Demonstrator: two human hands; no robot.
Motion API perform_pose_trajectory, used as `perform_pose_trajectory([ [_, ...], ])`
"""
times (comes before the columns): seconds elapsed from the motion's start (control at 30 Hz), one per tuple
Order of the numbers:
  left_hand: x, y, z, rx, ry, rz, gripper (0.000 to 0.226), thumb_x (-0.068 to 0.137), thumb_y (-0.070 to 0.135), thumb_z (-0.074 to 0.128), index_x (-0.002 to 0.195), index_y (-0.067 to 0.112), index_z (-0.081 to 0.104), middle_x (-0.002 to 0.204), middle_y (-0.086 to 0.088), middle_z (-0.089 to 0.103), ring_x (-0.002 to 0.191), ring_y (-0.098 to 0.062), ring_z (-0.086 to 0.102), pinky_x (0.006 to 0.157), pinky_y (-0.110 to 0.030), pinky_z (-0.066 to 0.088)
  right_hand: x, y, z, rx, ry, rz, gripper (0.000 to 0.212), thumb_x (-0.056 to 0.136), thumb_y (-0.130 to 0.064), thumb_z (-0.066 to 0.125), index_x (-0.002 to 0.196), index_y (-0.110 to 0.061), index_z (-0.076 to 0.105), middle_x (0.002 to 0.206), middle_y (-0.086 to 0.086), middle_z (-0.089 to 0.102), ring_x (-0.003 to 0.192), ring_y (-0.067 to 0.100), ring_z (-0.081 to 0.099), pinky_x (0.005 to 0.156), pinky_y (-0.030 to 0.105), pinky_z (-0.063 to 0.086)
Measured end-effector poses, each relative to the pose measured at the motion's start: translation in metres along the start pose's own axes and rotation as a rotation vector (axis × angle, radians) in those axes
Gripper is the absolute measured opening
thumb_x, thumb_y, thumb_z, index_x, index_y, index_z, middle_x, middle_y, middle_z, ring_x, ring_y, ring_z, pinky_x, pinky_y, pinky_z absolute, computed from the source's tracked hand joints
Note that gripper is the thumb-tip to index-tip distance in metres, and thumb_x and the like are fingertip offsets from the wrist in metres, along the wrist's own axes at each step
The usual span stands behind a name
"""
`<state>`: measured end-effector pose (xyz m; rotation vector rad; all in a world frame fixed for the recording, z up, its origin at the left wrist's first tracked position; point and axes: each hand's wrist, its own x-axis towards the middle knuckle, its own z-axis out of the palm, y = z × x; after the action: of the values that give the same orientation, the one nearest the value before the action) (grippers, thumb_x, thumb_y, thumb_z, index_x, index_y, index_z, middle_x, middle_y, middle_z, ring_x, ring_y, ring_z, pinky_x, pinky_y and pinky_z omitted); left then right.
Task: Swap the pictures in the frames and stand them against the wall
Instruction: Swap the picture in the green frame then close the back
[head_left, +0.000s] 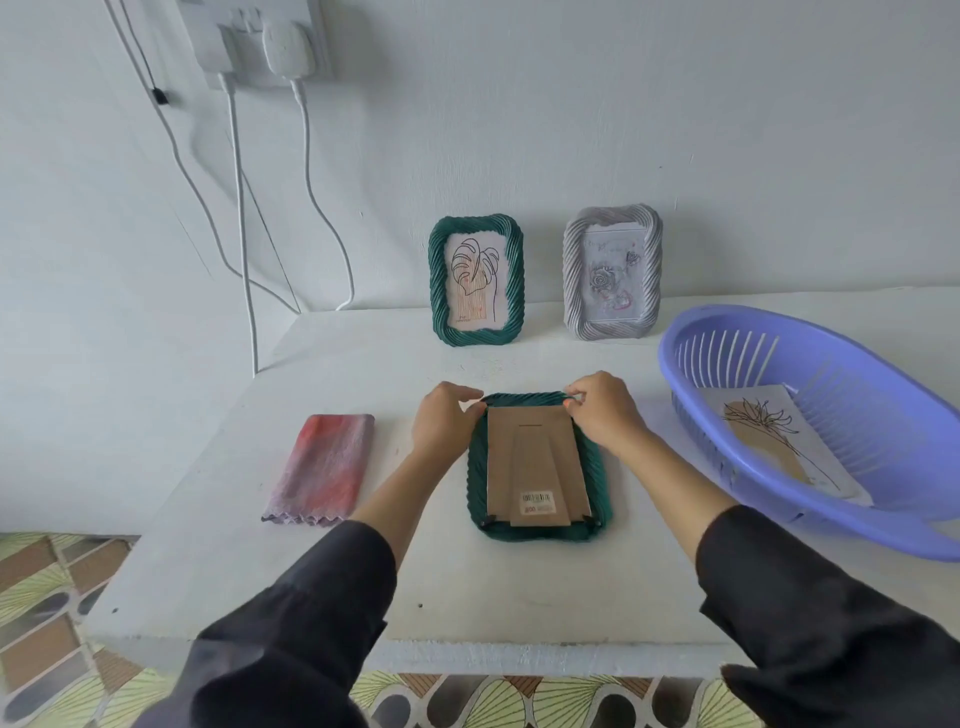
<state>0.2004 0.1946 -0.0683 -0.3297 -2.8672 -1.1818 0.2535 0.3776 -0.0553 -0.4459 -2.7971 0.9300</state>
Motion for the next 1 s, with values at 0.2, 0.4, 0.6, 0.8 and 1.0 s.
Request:
perform_pose_trajectory([
  [0.2,0.014,-0.004,0.011,0.048,-0.064,0.042,0.028,0.090,0.025,0.058,0.116,0.018,0.067,0.121,0.001,0.064,0.114,-0.019,0.056,0.084,-0.027,0.045,0.005,0.002,0.010,-0.039,0.035,0.033,0.021,0.083,-0.004,0.057,0.095,0.012,0.065,0.105,0.022,0.065,0.094,0.038,0.062,0.084,0.044,0.051],
  [0.4,0.024,-0.005,0.011,0.061,-0.102,0.073,0.023,0.086,0.021,0.064,0.107,0.016,0.071,0.116,-0.001,0.065,0.107,-0.019,0.058,0.085,-0.028,0.046,0.006,0.004,0.009,-0.010,0.044,0.025,0.019,0.084,-0.005,0.060,0.097,0.006,0.069,0.109,0.018,0.066,0.099,0.032,0.062,0.085,0.039,0.051],
  [0.6,0.029,-0.006,0.010,0.059,-0.119,0.061,0.021,0.084,0.023,0.067,0.104,0.018,0.073,0.115,0.001,0.067,0.106,-0.017,0.059,0.088,-0.031,0.049,0.007,0.003,0.007,-0.015,0.040,0.024,0.021,0.084,-0.006,0.061,0.099,0.006,0.068,0.109,0.018,0.068,0.100,0.032,0.062,0.086,0.037,0.051],
  [0.8,0.029,-0.003,0.009,0.045,-0.126,0.044,0.015,0.083,0.020,0.068,0.096,0.016,0.075,0.109,0.001,0.069,0.102,-0.017,0.060,0.082,-0.029,0.049,0.009,0.006,0.008,0.008,0.021,0.008,0.024,0.085,-0.009,0.061,0.109,-0.004,0.067,0.116,0.013,0.065,0.108,0.027,0.060,0.084,0.028,0.044],
  [1.0,0.027,-0.002,0.009,0.038,-0.121,0.051,0.014,0.084,0.019,0.067,0.095,0.015,0.075,0.108,-0.001,0.070,0.100,-0.017,0.060,0.079,-0.026,0.046,0.011,0.008,0.007,-0.005,0.010,-0.011,0.020,0.086,-0.008,0.060,0.103,-0.005,0.069,0.112,0.013,0.065,0.103,0.026,0.060,0.075,0.023,0.040],
])
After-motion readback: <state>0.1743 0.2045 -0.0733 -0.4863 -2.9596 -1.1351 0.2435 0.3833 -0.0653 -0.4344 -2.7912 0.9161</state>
